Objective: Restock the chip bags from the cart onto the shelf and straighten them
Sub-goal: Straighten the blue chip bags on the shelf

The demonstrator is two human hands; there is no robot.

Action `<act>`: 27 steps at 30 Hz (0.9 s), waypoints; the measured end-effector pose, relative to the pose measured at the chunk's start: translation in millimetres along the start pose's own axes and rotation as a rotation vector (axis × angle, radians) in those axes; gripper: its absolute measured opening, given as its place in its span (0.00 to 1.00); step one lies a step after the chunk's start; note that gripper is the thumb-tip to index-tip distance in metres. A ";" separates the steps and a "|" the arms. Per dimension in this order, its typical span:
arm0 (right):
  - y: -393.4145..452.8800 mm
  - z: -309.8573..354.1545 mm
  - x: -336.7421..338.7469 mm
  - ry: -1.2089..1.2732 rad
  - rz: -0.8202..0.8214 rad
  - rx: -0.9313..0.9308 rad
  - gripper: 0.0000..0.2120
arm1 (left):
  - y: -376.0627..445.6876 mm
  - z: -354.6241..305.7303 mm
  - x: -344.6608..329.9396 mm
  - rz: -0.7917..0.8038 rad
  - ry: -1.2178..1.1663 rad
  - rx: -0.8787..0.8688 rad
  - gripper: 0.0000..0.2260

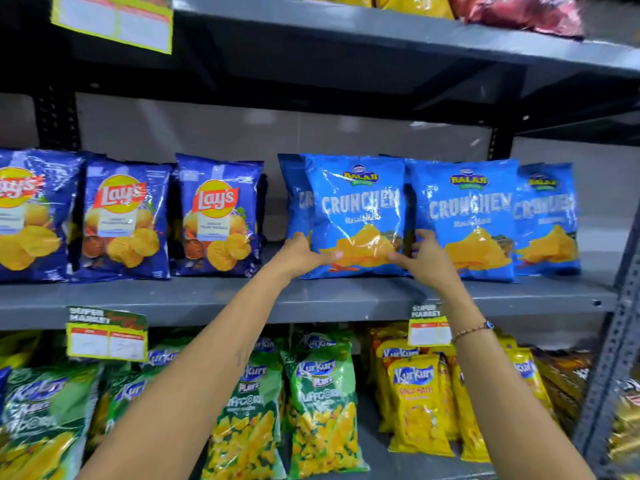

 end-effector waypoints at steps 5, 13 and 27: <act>3.2 -12.6 -16.5 -0.020 0.148 -0.048 0.36 | -2.7 -1.7 -6.9 -0.027 0.096 -0.069 0.31; -3.8 -2.8 -24.5 0.108 0.115 -0.006 0.35 | -12.3 10.9 9.0 -0.098 0.051 -0.025 0.36; -12.0 10.8 -51.4 0.131 0.118 0.043 0.36 | -12.9 31.0 21.3 -0.151 0.030 0.013 0.22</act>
Point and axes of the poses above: each hand's wrist, its own y-axis towards the middle knuckle, its own x-axis out of the back of the hand, z = x × y, the point moved 5 cm from there along y, towards the middle knuckle, and after that the axes turned 15 degrees about y, right-handed, at the moved point
